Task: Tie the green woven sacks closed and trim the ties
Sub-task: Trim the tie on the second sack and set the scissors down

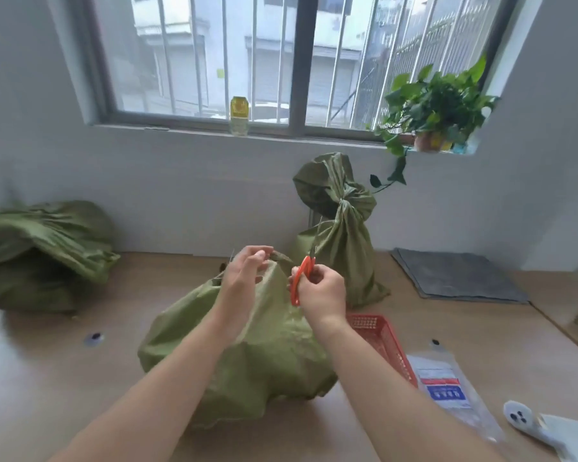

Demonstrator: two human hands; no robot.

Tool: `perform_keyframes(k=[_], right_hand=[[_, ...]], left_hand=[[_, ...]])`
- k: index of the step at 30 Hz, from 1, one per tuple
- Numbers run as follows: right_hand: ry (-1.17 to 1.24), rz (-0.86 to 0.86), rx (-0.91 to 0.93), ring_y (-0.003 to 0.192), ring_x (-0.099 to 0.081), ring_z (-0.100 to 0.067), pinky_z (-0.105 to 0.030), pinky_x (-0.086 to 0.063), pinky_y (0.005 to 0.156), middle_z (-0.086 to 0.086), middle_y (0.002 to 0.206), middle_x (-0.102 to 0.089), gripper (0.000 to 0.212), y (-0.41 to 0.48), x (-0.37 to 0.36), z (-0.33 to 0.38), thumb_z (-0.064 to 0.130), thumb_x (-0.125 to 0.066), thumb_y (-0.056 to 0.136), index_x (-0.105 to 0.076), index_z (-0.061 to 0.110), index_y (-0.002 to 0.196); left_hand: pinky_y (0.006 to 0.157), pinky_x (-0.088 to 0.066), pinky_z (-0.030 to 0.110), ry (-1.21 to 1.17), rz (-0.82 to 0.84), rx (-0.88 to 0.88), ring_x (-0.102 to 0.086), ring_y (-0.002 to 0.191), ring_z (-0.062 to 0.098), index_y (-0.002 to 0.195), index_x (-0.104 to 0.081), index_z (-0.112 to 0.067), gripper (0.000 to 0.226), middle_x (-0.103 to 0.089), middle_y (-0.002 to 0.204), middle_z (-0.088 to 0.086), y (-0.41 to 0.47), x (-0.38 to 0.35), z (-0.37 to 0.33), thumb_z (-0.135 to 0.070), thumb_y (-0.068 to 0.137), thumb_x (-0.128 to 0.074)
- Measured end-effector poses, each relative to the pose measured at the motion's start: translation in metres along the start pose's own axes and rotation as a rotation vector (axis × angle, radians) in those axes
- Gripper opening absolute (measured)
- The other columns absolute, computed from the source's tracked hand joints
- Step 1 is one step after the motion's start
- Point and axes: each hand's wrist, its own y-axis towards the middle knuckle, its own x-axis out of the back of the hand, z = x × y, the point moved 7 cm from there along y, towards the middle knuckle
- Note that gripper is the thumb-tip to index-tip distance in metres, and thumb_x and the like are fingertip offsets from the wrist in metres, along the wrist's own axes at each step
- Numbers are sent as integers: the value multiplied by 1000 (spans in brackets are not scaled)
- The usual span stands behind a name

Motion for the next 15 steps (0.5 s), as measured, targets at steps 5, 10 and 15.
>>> perform_keyframes(k=[5,10,15], right_hand=[[-11,-7,2,61,-66,-16,-43,-60,66,-5,71,-75,31,19,-75,4,35,-69,94,-71,10,76],[-49,-16,-42,70,-73,-29,-50,-61,69,-3,70,-75,33,45,-112,-7,42,-68,90,-72,12,77],[-59,-37,-68,72,-74,-28,-51,-61,72,-2,70,-75,32,80,-127,-24,44,-67,85,-72,14,76]], left_hand=[[86,-48,29,44,17,47,-65,108,18,109,-71,-18,34,-73,113,3,51,51,18,-37,94,-47],[80,-51,30,56,-65,108,-65,93,15,106,-70,-11,29,-72,98,-1,101,89,47,-26,103,-45],[70,-51,28,92,-178,168,-65,79,15,92,-68,-19,27,-70,88,-2,142,112,85,-13,106,-46]])
